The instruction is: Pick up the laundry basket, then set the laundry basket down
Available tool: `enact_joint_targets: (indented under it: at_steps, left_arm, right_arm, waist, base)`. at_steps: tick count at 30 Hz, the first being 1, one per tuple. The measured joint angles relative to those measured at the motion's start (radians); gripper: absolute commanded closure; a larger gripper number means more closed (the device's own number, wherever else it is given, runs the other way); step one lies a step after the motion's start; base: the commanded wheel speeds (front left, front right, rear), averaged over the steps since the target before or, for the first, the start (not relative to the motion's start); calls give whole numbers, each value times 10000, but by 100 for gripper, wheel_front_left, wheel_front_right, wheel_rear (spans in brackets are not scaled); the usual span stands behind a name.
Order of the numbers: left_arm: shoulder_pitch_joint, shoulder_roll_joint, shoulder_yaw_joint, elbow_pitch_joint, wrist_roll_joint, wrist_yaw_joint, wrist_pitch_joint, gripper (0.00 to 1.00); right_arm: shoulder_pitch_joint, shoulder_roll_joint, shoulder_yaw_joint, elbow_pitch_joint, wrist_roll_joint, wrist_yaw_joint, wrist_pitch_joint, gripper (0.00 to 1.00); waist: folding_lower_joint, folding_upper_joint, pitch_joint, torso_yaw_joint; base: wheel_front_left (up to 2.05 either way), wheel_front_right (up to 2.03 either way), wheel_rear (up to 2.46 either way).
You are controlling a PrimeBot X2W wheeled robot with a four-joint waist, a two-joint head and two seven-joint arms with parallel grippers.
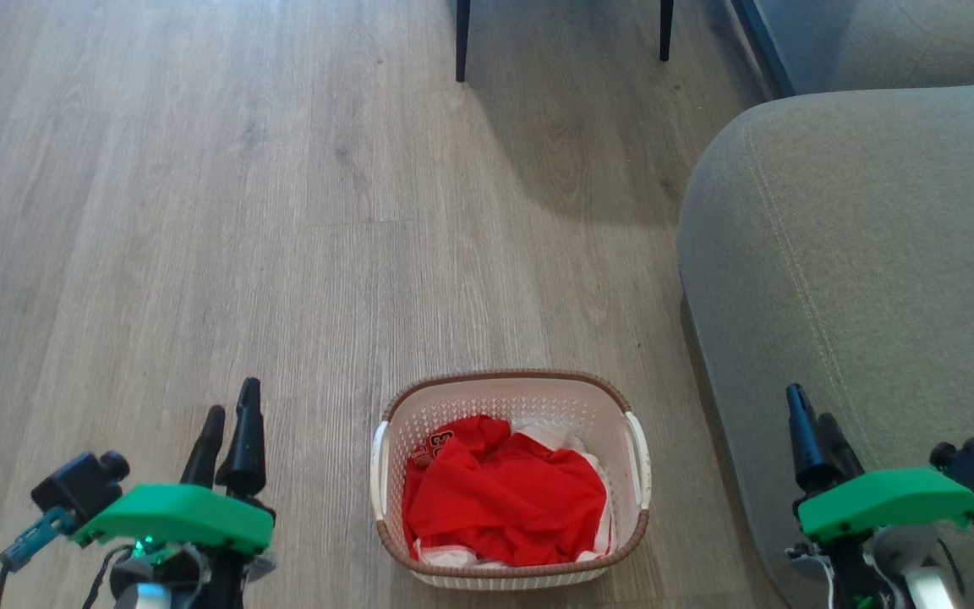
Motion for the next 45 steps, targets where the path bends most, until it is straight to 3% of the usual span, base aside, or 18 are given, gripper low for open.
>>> enact_joint_targets:
  at_steps: [18, 45]
  left_arm:
    - [385, 56, -385, 31, 2796, 180, -497, 0]
    - [684, 215, -809, 127, 5940, 577, -1283, 0]
  right_arm:
    - [16, -29, 431, 69, -2359, 0, -531, 0]
    - [26, -54, 997, 146, -5325, 0, -1310, 0]
  waist:
    - [0, 0, -9, -15]
    - [0, 0, 40, -66]
  base:
    - [0, 0, 0]
    - [0, 0, 0]
